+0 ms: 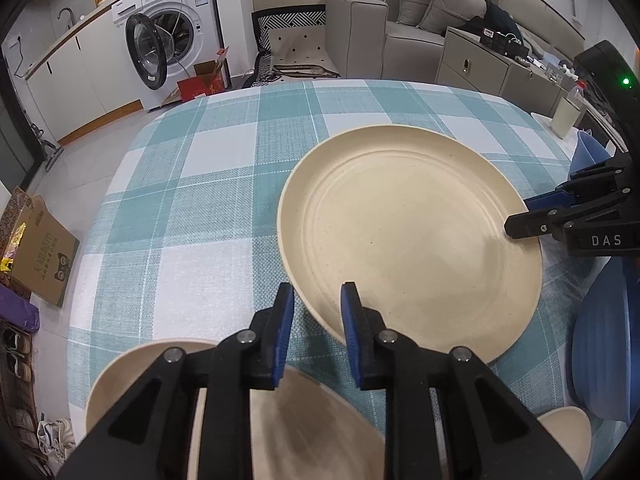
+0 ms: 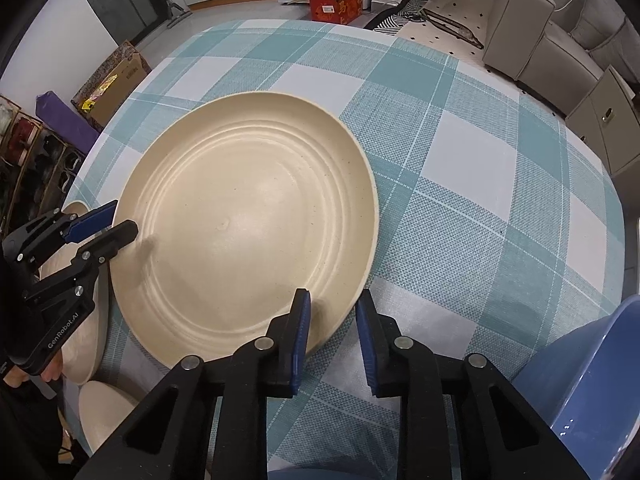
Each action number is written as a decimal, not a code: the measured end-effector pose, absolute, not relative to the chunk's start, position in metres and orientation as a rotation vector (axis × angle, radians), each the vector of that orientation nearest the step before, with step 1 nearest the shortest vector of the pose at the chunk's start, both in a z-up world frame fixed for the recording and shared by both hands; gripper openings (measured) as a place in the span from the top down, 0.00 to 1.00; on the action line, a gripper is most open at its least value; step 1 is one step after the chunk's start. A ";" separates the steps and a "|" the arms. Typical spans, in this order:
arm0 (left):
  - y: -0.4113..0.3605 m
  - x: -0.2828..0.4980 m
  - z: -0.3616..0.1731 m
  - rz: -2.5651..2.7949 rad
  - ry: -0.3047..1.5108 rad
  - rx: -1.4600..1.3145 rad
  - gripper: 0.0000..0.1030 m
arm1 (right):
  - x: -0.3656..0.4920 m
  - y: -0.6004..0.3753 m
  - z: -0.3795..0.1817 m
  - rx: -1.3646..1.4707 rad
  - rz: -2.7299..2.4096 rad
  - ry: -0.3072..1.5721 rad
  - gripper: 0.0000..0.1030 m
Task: Organize plates and bowls
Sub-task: 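Lift the cream plate with both grippers and carry it across the table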
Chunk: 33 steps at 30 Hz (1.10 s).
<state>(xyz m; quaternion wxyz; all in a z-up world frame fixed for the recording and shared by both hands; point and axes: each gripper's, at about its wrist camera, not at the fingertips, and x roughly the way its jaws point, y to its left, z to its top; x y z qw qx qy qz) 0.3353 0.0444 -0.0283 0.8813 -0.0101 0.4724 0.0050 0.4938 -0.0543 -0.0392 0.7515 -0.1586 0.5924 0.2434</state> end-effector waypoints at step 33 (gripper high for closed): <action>0.055 0.292 0.011 0.053 0.841 -0.051 0.80 | 0.448 -0.059 0.014 -0.316 0.578 1.082 0.79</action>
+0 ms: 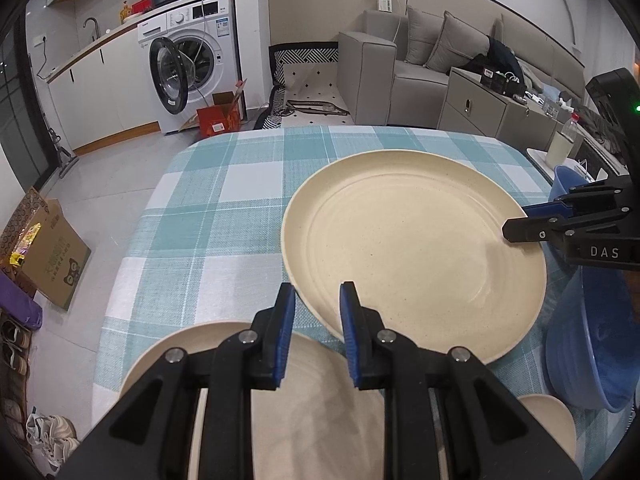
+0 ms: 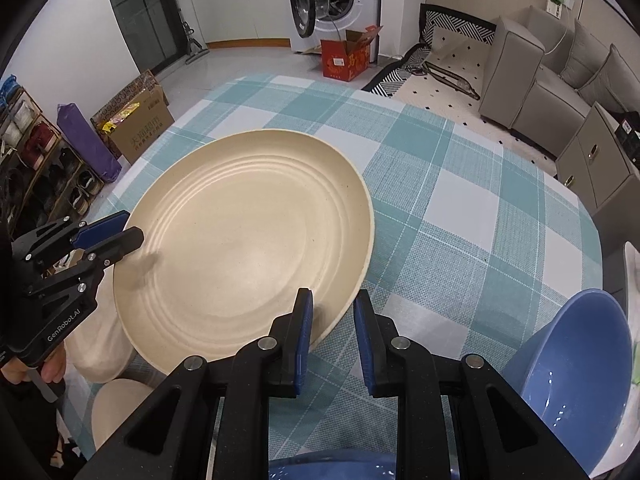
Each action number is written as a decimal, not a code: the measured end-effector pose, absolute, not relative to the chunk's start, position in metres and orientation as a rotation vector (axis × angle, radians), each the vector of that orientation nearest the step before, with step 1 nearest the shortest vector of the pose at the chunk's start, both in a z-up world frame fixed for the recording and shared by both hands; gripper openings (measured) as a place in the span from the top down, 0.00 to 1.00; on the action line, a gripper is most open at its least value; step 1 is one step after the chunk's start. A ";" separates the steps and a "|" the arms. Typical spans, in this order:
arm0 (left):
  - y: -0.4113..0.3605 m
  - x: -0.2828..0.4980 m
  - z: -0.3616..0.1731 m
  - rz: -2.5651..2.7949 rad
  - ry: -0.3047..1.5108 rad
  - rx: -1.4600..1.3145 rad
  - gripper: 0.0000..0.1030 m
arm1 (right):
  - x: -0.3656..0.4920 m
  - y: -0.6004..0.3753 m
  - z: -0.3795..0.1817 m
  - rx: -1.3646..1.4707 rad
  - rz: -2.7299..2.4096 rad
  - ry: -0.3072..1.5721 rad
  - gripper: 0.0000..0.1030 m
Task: Organize plates and bowls
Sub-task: 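Lift the cream plate with both grippers and carry it across the table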
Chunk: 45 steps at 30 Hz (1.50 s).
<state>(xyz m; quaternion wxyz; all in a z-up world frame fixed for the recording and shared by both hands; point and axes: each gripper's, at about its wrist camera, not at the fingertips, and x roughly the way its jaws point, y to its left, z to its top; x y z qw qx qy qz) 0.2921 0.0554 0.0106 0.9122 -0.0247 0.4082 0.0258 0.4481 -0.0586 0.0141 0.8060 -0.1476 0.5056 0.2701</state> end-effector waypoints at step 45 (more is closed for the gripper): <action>0.053 0.143 0.082 0.074 0.615 -0.028 0.80 | 0.275 -0.072 0.090 -0.267 0.610 0.818 0.79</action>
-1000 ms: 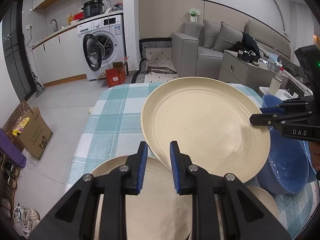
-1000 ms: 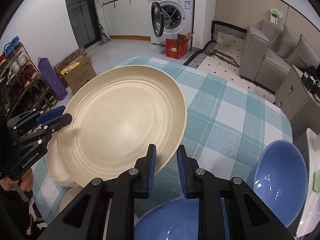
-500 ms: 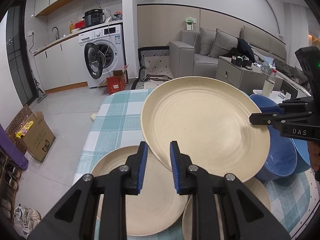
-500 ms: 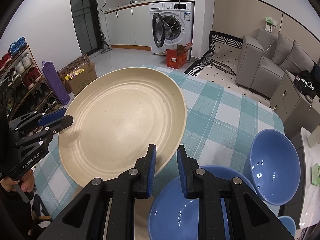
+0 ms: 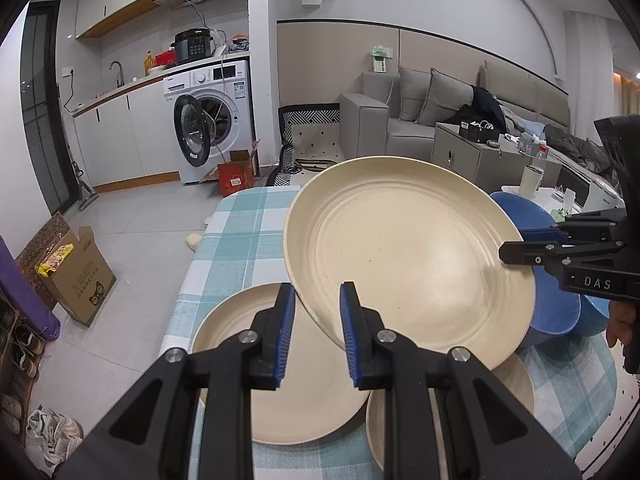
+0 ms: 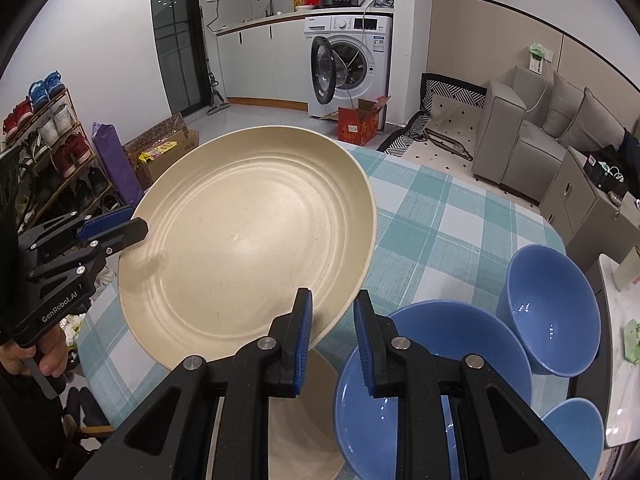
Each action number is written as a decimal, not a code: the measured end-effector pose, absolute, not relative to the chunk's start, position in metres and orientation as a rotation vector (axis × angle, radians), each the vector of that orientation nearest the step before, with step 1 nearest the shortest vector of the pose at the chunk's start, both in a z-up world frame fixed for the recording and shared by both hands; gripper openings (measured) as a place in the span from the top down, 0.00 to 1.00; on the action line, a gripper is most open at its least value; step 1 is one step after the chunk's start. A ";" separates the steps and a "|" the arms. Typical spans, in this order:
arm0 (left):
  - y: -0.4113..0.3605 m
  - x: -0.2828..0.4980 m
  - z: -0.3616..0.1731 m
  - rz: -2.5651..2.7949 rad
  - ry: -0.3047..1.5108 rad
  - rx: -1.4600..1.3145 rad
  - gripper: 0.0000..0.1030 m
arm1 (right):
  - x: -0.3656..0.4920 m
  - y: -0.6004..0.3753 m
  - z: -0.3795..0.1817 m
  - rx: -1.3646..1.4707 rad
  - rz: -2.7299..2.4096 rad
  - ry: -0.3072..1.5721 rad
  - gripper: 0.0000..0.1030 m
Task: Organize plates and bowls
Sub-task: 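Lift the cream plate with both grippers and carry it across the table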
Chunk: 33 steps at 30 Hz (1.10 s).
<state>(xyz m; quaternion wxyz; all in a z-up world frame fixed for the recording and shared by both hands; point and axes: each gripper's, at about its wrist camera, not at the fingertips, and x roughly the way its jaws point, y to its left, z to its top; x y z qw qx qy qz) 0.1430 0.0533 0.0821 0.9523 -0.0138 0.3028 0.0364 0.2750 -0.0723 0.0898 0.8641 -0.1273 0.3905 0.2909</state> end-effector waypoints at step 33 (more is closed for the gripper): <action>0.045 0.108 0.058 0.059 0.633 -0.041 0.80 | 0.213 -0.092 0.060 -0.176 0.614 0.786 0.79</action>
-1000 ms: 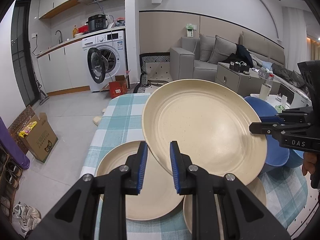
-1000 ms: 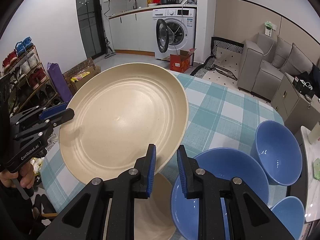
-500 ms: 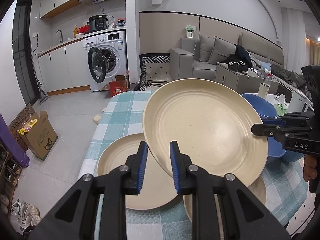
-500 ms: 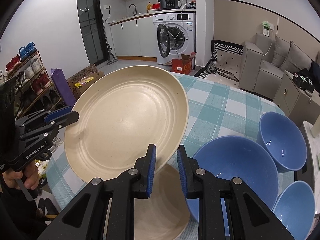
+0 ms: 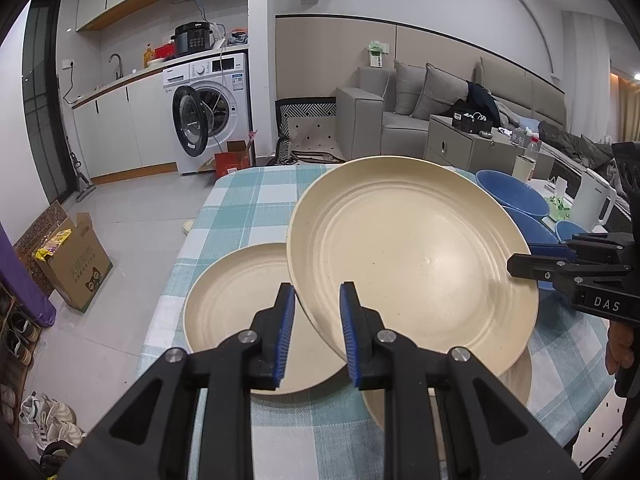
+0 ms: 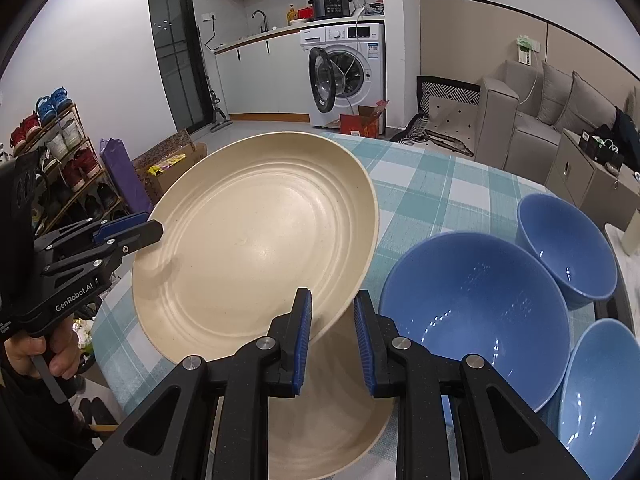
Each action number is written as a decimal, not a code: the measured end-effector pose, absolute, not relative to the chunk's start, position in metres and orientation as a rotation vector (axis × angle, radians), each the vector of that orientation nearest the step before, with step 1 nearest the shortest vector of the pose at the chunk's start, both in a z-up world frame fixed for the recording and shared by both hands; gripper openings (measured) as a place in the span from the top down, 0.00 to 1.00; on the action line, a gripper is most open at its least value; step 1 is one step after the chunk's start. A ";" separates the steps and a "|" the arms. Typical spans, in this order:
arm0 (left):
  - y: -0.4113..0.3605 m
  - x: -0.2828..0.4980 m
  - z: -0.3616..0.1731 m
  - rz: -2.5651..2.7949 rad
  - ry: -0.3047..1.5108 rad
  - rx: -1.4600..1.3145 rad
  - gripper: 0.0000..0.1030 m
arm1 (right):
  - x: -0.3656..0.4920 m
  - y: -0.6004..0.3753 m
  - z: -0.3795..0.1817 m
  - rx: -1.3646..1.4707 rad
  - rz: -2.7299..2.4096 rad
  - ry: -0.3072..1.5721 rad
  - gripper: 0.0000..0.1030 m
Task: Organize plates and bowls
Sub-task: 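Lift the cream plate with both grippers and carry it across the table, then lower the held cream plate onto the cloth beside another cream plate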
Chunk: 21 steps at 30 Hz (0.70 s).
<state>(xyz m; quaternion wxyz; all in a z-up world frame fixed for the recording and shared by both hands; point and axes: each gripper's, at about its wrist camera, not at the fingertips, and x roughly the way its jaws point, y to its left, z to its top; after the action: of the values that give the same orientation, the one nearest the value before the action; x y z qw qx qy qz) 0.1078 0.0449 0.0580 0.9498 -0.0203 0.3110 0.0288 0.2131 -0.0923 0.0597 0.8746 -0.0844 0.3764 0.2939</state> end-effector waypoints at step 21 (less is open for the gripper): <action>0.035 0.094 0.047 0.040 0.658 -0.035 0.80 | 0.186 -0.105 0.039 -0.161 0.606 0.802 0.78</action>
<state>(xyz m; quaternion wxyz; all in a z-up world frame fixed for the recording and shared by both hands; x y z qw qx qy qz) 0.0935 0.0354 0.0471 0.9460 -0.0174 0.3231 0.0195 0.1864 -0.1046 0.0388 0.8731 -0.0771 0.3841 0.2901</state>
